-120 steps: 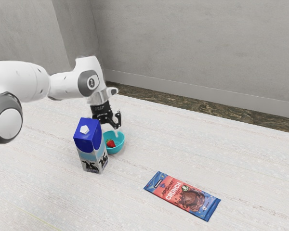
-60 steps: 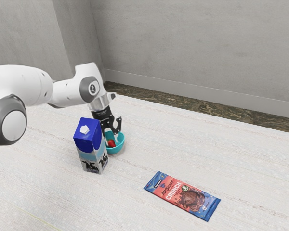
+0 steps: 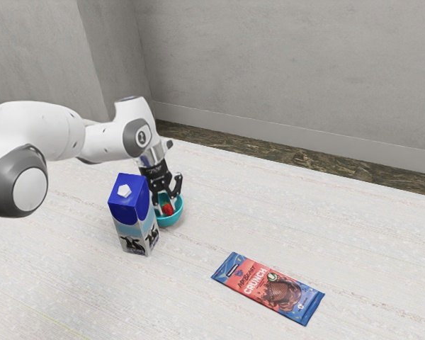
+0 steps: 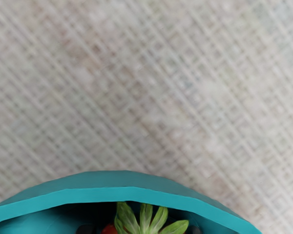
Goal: Take strawberry from the bowl
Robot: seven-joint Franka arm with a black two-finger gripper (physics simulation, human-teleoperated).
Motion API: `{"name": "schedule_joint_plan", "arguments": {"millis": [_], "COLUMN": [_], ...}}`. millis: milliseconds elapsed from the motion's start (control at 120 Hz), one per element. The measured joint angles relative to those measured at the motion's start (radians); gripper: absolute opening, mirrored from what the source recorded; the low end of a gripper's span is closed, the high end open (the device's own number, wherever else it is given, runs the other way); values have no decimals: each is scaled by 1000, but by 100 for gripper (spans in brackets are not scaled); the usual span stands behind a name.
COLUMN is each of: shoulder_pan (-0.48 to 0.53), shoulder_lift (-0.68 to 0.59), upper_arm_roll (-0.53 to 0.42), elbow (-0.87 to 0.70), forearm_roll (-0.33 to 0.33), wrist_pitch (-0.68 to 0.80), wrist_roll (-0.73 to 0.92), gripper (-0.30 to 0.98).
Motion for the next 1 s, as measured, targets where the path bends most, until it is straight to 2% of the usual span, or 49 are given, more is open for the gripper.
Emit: {"name": "schedule_joint_plan", "arguments": {"millis": [92,242,450,833,1000], "shoulder_pan": [0,1,5,13,-14], "shoulder_lift": [3,3,-2,-22,-98], "upper_arm_roll": [-1,0,0,1,3], "elbow": [-2,-1,0,-12,-31], "forearm_roll": [-10,-12,-2,29,56], "wrist_pitch": [-1,0,6,-10,-27], "wrist_roll": [4,16,10,-27,-49], "gripper": [26,14,7,1,-2]}}
